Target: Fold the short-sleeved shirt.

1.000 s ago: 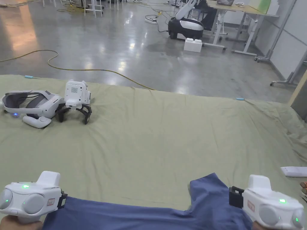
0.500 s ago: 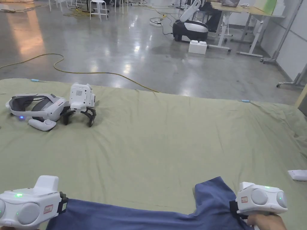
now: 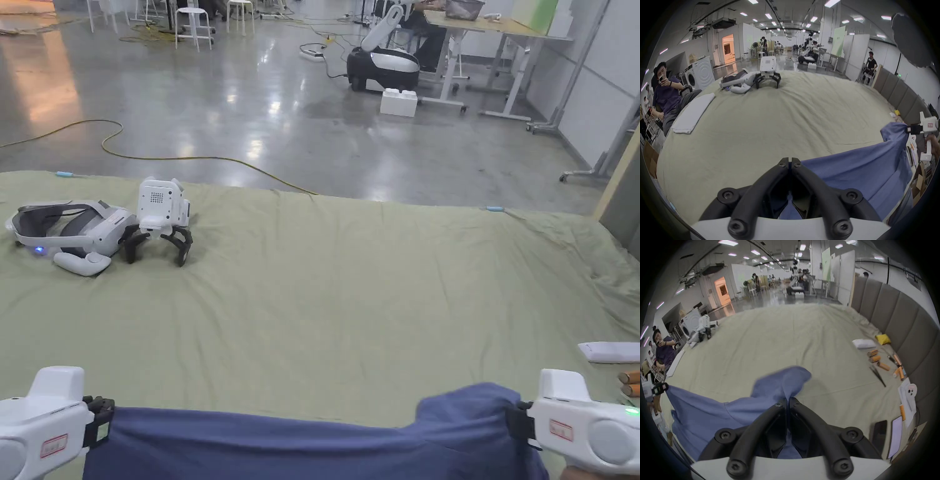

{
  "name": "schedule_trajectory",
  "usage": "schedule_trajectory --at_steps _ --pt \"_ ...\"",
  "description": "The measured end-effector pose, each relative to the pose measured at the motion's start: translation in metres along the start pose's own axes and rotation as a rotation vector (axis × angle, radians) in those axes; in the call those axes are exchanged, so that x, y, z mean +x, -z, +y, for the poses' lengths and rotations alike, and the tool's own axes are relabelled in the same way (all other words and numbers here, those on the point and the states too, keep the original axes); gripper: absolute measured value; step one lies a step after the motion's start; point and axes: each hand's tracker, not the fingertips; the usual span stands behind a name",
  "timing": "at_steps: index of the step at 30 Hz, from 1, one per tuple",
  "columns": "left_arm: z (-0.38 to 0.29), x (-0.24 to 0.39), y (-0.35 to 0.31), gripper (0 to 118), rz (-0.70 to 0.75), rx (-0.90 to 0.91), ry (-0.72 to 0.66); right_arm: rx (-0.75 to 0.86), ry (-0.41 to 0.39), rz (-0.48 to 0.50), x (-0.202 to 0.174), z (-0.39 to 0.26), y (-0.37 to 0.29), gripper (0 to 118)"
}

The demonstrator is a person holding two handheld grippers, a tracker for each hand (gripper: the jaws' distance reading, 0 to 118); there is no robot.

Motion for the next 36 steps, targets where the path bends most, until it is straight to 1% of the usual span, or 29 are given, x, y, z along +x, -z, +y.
schedule_trajectory --at_steps 2,5,6,12,15,16,18,20,23,25,26,27,28,29,30,31,32,33,36 --pt "-0.007 -0.004 -0.022 0 -0.015 0.026 0.001 0.032 -0.005 -0.006 0.0 -0.013 -0.032 1" --pt "-0.025 -0.008 -0.05 0 -0.028 0.04 0.004 0.053 -0.045 -0.018 -0.001 -0.041 -0.074 1" --pt "-0.031 -0.009 -0.056 0 -0.035 0.036 0.002 0.044 -0.06 -0.022 -0.001 -0.051 -0.083 1" --pt "-0.092 -0.011 -0.088 0 -0.038 -0.026 0.021 -0.047 -0.08 -0.041 -0.003 -0.122 -0.12 1" --pt "-0.127 -0.012 -0.092 0 -0.031 -0.101 0.027 -0.12 -0.096 -0.071 -0.004 -0.156 -0.121 1" --pt "-0.139 -0.012 -0.092 0 -0.032 -0.13 0.02 -0.128 -0.089 -0.076 -0.002 -0.166 -0.117 1" --pt "-0.151 -0.01 -0.094 0 -0.028 -0.17 0.023 -0.168 -0.103 -0.089 -0.003 -0.183 -0.11 1" --pt "-0.165 -0.008 -0.09 0 -0.022 -0.209 0.03 -0.204 -0.095 -0.101 -0.002 -0.195 -0.101 1" --pt "-0.175 -0.007 -0.083 0 -0.008 -0.235 0.024 -0.249 -0.11 -0.118 -0.006 -0.211 -0.085 1" --pt "-0.178 -0.012 -0.077 0 0.001 -0.221 0.009 -0.235 -0.098 -0.118 -0.007 -0.215 -0.08 1" --pt "-0.176 -0.015 -0.074 5 0.005 -0.218 0.0 -0.225 -0.09 -0.121 -0.01 -0.215 -0.08 3" --pt "-0.172 -0.016 -0.074 15 0.01 -0.216 -0.013 -0.215 -0.076 -0.123 -0.012 -0.214 -0.082 7" --pt "-0.167 -0.016 -0.075 26 0.017 -0.211 -0.022 -0.201 -0.065 -0.131 -0.014 -0.211 -0.086 19" --pt "-0.163 -0.014 -0.076 46 0.03 -0.203 -0.019 -0.179 -0.072 -0.161 -0.019 -0.207 -0.092 54" --pt "-0.157 -0.012 -0.079 61 0.04 -0.171 -0.003 -0.151 -0.098 -0.189 -0.026 -0.201 -0.098 79" --pt "-0.149 -0.008 -0.081 68 0.046 -0.129 0.014 -0.116 -0.122 -0.23 -0.034 -0.195 -0.103 94" --pt "-0.142 -0.004 -0.083 69 0.046 -0.096 0.024 -0.073 -0.134 -0.261 -0.039 -0.188 -0.108 96" --pt "-0.136 -0.001 -0.081 69 0.036 -0.055 0.035 -0.013 -0.138 -0.27 -0.047 -0.178 -0.113 96" --pt "-0.102 0.017 -0.081 69 0.029 0.065 0.056 0.191 -0.115 -0.253 -0.07 -0.147 -0.122 96"
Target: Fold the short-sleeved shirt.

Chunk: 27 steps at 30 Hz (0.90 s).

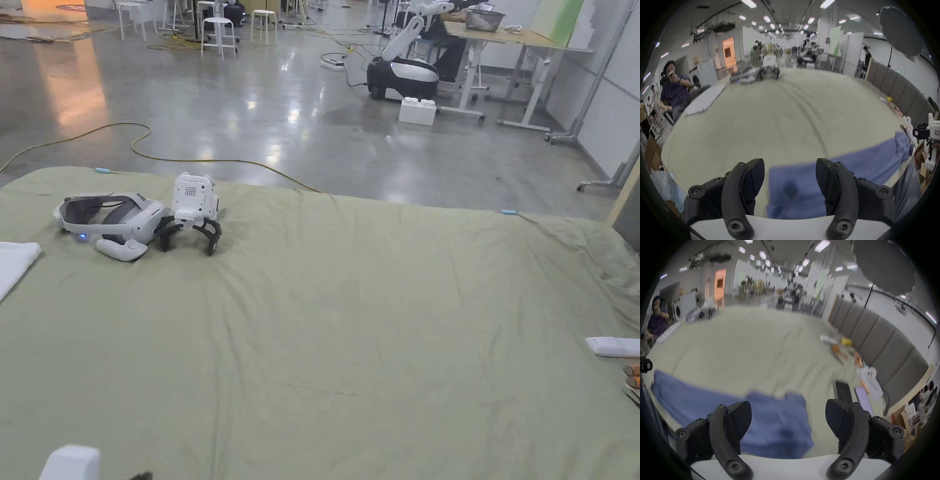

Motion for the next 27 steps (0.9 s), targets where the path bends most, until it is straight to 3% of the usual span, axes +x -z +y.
schedule_trajectory --at_steps 5,10,12,13,14,15,22,27 --pt "0.054 0.043 -0.003 65 0.101 0.281 0.093 0.315 0.104 0.039 -0.038 0.063 -0.014 96" --pt "0.087 0.076 -0.026 45 0.138 0.534 0.086 0.547 0.2 0.066 -0.071 0.103 -0.032 76" --pt "0.094 0.084 -0.033 30 0.163 0.604 0.103 0.59 0.214 0.068 -0.081 0.112 -0.037 52" --pt "0.096 0.091 -0.039 22 0.173 0.634 0.105 0.613 0.2 0.07 -0.085 0.116 -0.039 35" --pt "0.098 0.094 -0.041 10 0.178 0.642 0.105 0.63 0.195 0.06 -0.09 0.118 -0.041 9" --pt "0.099 0.096 -0.043 2 0.187 0.64 0.108 0.652 0.183 0.048 -0.093 0.12 -0.042 4" --pt "0.098 0.073 -0.046 0 0.134 0.587 0.035 0.635 0.16 0.089 -0.106 0.125 -0.036 0" --pt "0.077 0.009 -0.039 0 -0.014 0.374 -0.064 0.604 0.143 0.113 -0.111 0.122 -0.03 0"
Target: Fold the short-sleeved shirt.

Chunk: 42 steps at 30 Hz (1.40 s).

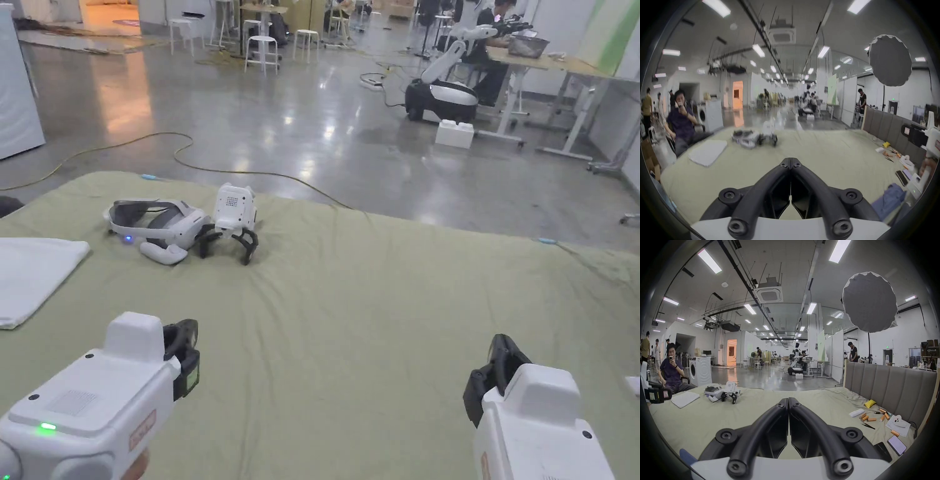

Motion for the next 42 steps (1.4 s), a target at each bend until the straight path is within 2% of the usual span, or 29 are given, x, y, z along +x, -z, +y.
schedule_trajectory --at_steps 7,10,12,13,14,15,18,22,26,28,30,31,33,35,42 --pt "-0.07 -0.104 0.003 0 -0.111 -0.397 -0.137 -0.059 -0.033 0.033 -0.005 -0.013 0.008 0" --pt "-0.097 -0.135 0.005 1 -0.17 -0.499 -0.286 -0.083 -0.037 0.045 -0.007 -0.019 0.009 0" --pt "-0.113 -0.155 0.008 24 -0.249 -0.566 -0.421 -0.097 -0.037 0.046 -0.008 -0.023 0.009 0" --pt "-0.121 -0.164 0.01 44 -0.277 -0.594 -0.488 -0.102 -0.038 0.047 -0.008 -0.024 0.009 0" --pt "-0.129 -0.17 0.013 70 -0.31 -0.624 -0.539 -0.107 -0.039 0.046 -0.009 -0.025 0.009 0" --pt "-0.136 -0.172 0.016 80 -0.324 -0.678 -0.548 -0.115 -0.042 0.047 -0.009 -0.027 0.009 0" --pt "-0.157 -0.176 0.026 82 -0.38 -0.741 -0.579 -0.13 -0.048 0.049 -0.01 -0.03 0.009 0" --pt "-0.178 -0.183 0.036 82 -0.458 -0.7 -0.737 -0.149 -0.054 0.05 -0.009 -0.033 0.009 0" --pt "-0.18 -0.159 0.042 81 -0.588 -0.722 -0.839 -0.163 -0.054 0.047 -0.008 -0.036 0.008 0" --pt "-0.192 -0.162 0.057 69 -0.623 -0.725 -0.843 -0.171 -0.058 0.044 -0.007 -0.038 0.008 0" --pt "-0.193 -0.157 0.063 20 -0.615 -0.728 -0.849 -0.176 -0.061 0.042 -0.005 -0.04 0.007 0" --pt "-0.181 -0.138 0.052 9 -0.589 -0.738 -0.86 -0.181 -0.06 0.041 -0.004 -0.04 0.007 0" --pt "-0.185 -0.131 0.059 9 -0.486 -0.825 -0.821 -0.189 -0.057 0.039 -0.003 -0.042 0.007 0" --pt "-0.185 -0.133 0.054 8 -0.529 -0.774 -0.848 -0.198 -0.057 0.041 -0.002 -0.044 0.007 0" --pt "-0.146 -0.129 0.029 1 -0.499 -0.706 -0.739 -0.207 -0.055 0.043 0.004 -0.048 0.007 0"
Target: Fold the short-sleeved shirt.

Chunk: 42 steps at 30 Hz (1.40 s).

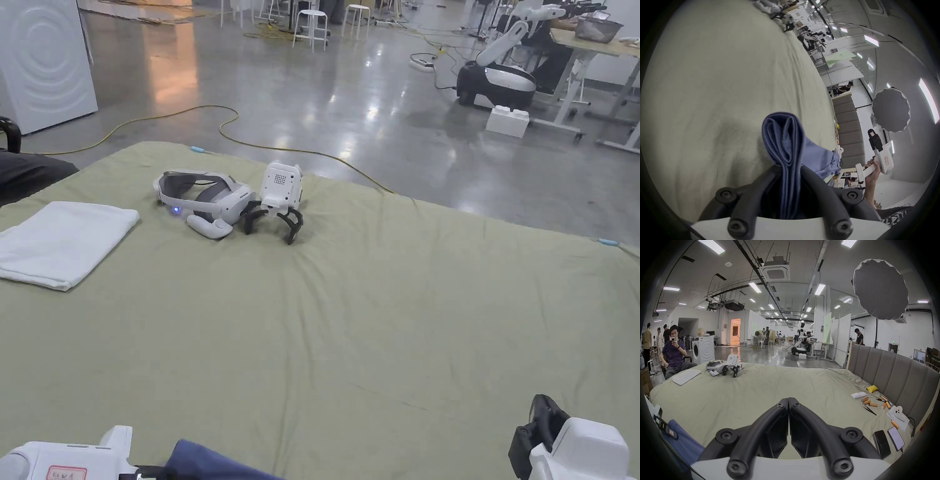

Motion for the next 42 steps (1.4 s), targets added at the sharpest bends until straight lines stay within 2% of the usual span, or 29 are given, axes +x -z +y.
schedule_trajectory --at_steps 7,10,12,15,17,22,27,31,36,42 --pt "0.012 0.062 -0.061 1 0.128 0.085 0.076 0.012 0.007 0.009 0.005 0.002 0.0 0" --pt "0.018 0.074 -0.089 1 0.27 0.131 0.109 0.022 0.01 0.01 0.006 0.003 0.0 0" --pt "0.016 0.087 -0.095 1 0.351 0.142 0.109 0.025 0.011 0.012 0.007 0.003 0.001 0" --pt "0.011 0.104 -0.089 1 0.362 0.123 0.125 0.025 0.02 0.016 0.008 0.002 0.002 0" --pt "0.005 0.118 -0.079 1 0.339 0.114 0.145 0.023 0.022 0.017 0.008 0.0 0.002 0" --pt "-0.013 0.157 -0.04 1 0.151 0.061 0.135 0.012 0.022 0.017 0.011 -0.004 -0.001 0" --pt "-0.034 0.181 0.023 1 0.093 -0.028 0.145 -0.002 0.029 0.003 0.019 -0.01 -0.003 0" --pt "-0.046 0.178 0.088 1 0.192 -0.083 0.197 -0.012 0.036 -0.016 0.027 -0.013 -0.006 0" --pt "-0.069 0.171 0.161 2 0.408 -0.154 0.296 -0.02 0.045 -0.043 0.036 -0.017 -0.012 0" --pt "-0.081 0.156 0.193 3 0.447 -0.171 0.249 -0.03 0.045 -0.06 0.042 -0.021 -0.015 0"
